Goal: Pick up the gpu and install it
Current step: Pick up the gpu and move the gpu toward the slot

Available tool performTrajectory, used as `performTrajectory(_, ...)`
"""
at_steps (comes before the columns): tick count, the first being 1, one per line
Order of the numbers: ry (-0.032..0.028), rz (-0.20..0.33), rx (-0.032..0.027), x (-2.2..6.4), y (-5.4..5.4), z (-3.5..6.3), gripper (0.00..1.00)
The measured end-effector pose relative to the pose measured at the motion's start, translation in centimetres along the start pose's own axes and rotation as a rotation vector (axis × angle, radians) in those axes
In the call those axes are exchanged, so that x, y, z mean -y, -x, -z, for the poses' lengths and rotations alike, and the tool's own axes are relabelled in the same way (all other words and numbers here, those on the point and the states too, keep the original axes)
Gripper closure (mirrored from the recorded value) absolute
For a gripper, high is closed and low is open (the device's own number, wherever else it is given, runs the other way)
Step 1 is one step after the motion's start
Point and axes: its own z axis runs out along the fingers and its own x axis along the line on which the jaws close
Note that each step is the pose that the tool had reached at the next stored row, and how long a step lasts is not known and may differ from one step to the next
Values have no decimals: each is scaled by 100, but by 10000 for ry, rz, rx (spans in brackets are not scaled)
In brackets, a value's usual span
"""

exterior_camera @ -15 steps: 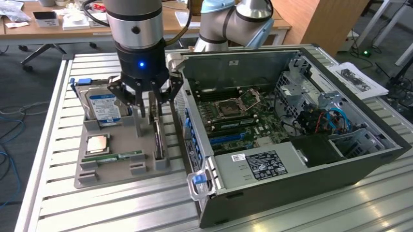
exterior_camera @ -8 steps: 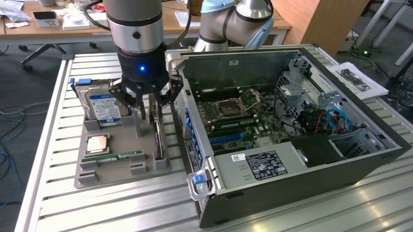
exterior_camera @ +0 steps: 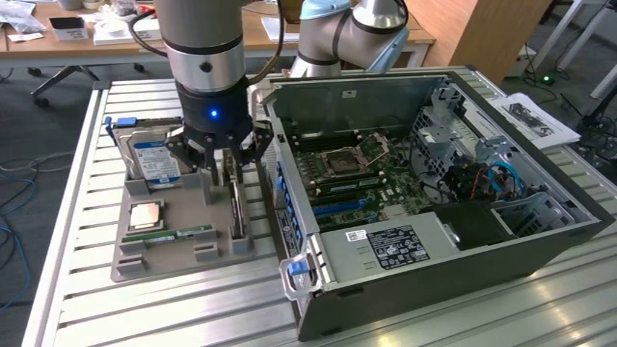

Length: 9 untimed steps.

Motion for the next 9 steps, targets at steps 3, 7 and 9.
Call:
performTrajectory(3, 0, 0, -1, 0, 1, -10, 58)
performTrajectory(7, 0, -1, 0, -2, 38, -29, 58)
performTrajectory(9, 1, 0, 0, -3, 53, -36, 58)
